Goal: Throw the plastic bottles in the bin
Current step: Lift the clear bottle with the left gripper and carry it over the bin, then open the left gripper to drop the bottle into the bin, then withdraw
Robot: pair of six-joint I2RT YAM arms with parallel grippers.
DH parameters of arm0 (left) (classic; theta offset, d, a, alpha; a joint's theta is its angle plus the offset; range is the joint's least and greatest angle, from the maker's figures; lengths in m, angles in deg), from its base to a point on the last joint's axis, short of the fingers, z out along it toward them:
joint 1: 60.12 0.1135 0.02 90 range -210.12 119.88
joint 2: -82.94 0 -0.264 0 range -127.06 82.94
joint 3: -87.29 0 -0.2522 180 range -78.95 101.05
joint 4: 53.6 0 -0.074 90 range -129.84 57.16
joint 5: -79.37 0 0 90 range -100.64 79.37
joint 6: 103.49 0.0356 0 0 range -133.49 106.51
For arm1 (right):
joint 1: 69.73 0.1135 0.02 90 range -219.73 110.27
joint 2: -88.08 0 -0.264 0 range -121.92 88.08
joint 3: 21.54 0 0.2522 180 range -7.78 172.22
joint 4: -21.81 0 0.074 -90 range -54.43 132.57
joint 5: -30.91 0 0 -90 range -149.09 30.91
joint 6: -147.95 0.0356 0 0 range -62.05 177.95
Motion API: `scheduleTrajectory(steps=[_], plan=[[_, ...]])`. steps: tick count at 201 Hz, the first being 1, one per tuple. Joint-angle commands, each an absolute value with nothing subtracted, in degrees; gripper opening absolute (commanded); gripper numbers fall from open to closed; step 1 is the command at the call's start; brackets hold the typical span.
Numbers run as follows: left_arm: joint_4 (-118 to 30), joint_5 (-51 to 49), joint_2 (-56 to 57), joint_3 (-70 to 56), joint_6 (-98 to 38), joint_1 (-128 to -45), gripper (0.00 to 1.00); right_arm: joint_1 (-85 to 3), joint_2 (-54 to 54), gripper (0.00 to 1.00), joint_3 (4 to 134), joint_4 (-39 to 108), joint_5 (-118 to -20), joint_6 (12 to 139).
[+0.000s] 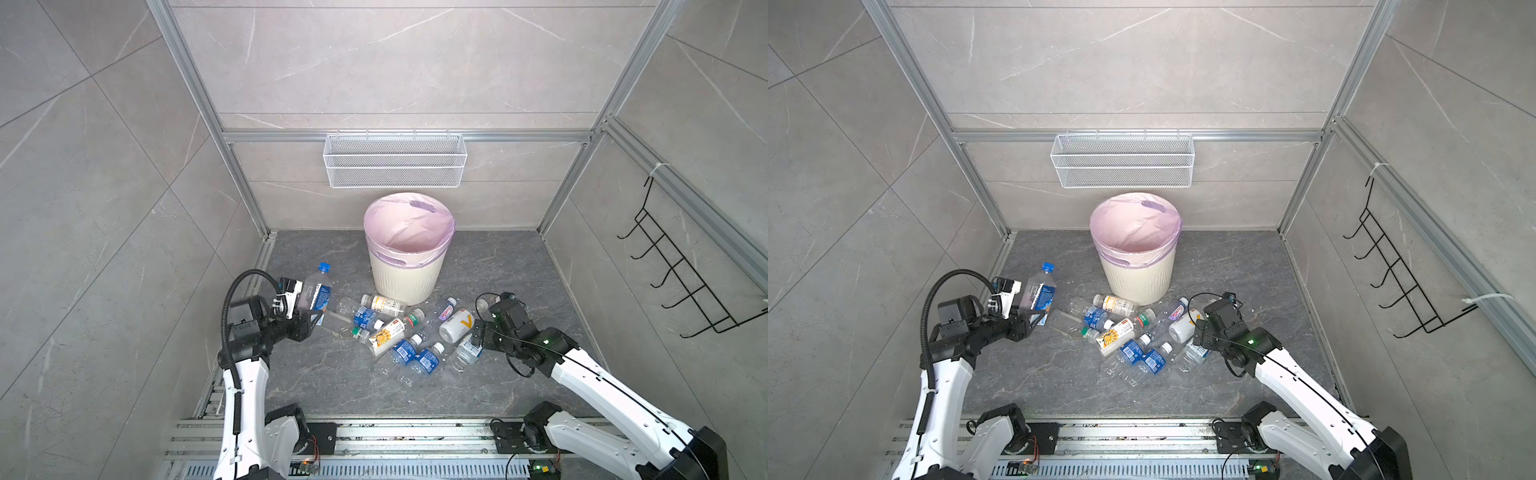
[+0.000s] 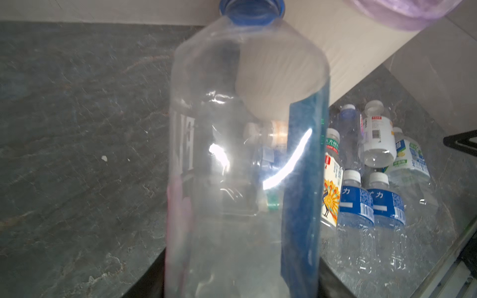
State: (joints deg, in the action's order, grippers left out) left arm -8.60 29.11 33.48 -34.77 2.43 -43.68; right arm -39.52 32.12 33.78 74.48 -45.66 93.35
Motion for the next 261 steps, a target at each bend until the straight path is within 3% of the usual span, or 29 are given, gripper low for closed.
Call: scheduleTrajectory(steps=[1,41,74,120,129,142,153,162,181,261], plan=[[-14.30,32.80,33.07,-28.24,-4.08,-43.42,0.42,-39.21,31.09,0.98,34.62,72.64,-46.34,93.96],[-17.59,34.69,25.67,-12.60,-12.12,-45.65,0.41,-39.20,30.80,0.98,35.17,71.71,-47.02,94.43],[-14.69,32.03,13.87,6.19,-15.48,-54.81,0.39,-39.08,31.61,0.98,35.90,72.60,-46.79,94.76],[-3.33,19.96,-5.41,32.42,-10.56,-72.11,0.41,-39.14,33.58,0.98,36.71,74.43,-45.75,94.95],[-2.16,18.07,-9.91,36.77,-10.06,-73.78,0.46,-39.15,33.96,0.98,36.91,74.74,-45.73,94.96],[0.04,16.83,-16.86,43.61,-10.27,-74.33,0.68,-39.15,34.66,0.98,36.96,75.13,-45.58,95.02],[4.97,18.31,-22.37,51.06,-9.21,-74.66,0.75,-39.14,35.43,0.98,36.83,75.62,-45.26,95.05],[7.50,18.33,-24.83,54.56,-8.21,-75.14,0.91,-39.15,35.84,0.98,36.67,76.05,-44.96,95.12],[5.94,15.60,-23.55,51.77,-6.84,-75.15,1.00,-39.08,36.09,0.98,36.38,76.52,-44.50,95.13],[-7.17,13.80,-3.94,29.58,-11.21,-68.10,1.00,-39.15,32.56,0.99,37.10,75.03,-46.96,96.59]])
